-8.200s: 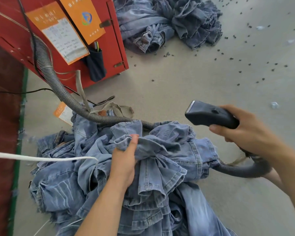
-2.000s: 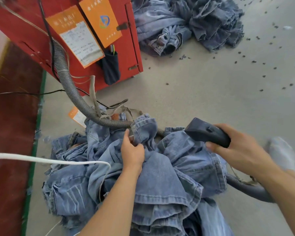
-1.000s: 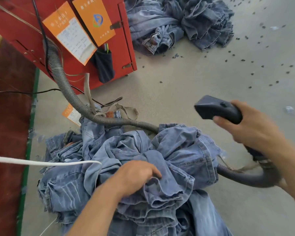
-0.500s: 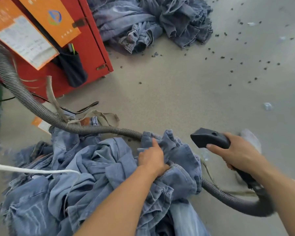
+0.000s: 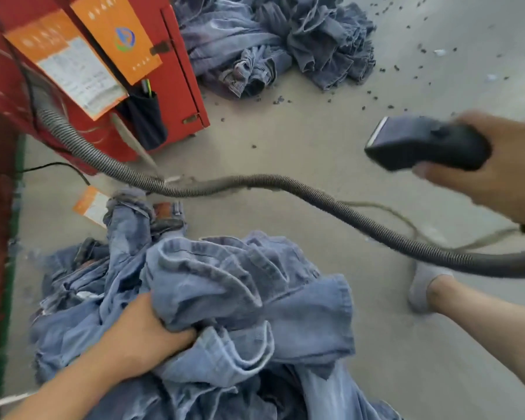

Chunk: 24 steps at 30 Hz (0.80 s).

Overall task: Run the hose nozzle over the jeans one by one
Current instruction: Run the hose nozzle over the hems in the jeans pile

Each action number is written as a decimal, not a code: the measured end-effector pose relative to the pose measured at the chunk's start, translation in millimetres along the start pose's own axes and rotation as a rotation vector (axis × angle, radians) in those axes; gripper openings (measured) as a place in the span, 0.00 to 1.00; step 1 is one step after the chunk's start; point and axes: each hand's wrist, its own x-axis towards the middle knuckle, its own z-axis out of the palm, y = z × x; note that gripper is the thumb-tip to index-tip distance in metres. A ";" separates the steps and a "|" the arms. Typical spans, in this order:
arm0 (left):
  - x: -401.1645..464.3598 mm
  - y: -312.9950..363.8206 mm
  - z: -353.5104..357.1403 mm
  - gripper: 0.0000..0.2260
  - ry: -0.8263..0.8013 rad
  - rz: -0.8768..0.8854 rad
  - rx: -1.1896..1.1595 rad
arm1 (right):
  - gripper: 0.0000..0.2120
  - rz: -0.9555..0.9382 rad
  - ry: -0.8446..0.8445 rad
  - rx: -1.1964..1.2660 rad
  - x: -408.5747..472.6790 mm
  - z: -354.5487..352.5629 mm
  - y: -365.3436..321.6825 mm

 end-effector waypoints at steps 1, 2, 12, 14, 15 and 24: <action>-9.8 -4.4 -8.8 0.17 0.020 -0.010 0.016 | 0.23 -0.019 -0.101 0.060 -16.6 4.0 -13.6; -17.2 -10.1 -12.5 0.16 0.054 -0.024 0.024 | 0.20 -0.025 -0.183 0.116 -33.9 13.0 -25.1; -36.4 -10.3 29.4 0.21 0.183 0.251 -0.006 | 0.10 -0.175 -0.535 0.320 -82.0 68.5 -82.6; -34.8 -14.0 31.7 0.21 0.219 0.267 -0.015 | 0.10 -0.191 -0.562 0.285 -84.0 64.3 -81.9; -33.3 -15.8 32.7 0.20 0.234 0.286 -0.015 | 0.10 -0.183 -0.578 0.303 -83.5 63.0 -80.6; -25.5 -15.4 43.2 0.16 0.232 0.300 -0.065 | 0.17 -0.332 -0.703 0.199 -83.4 84.0 -120.9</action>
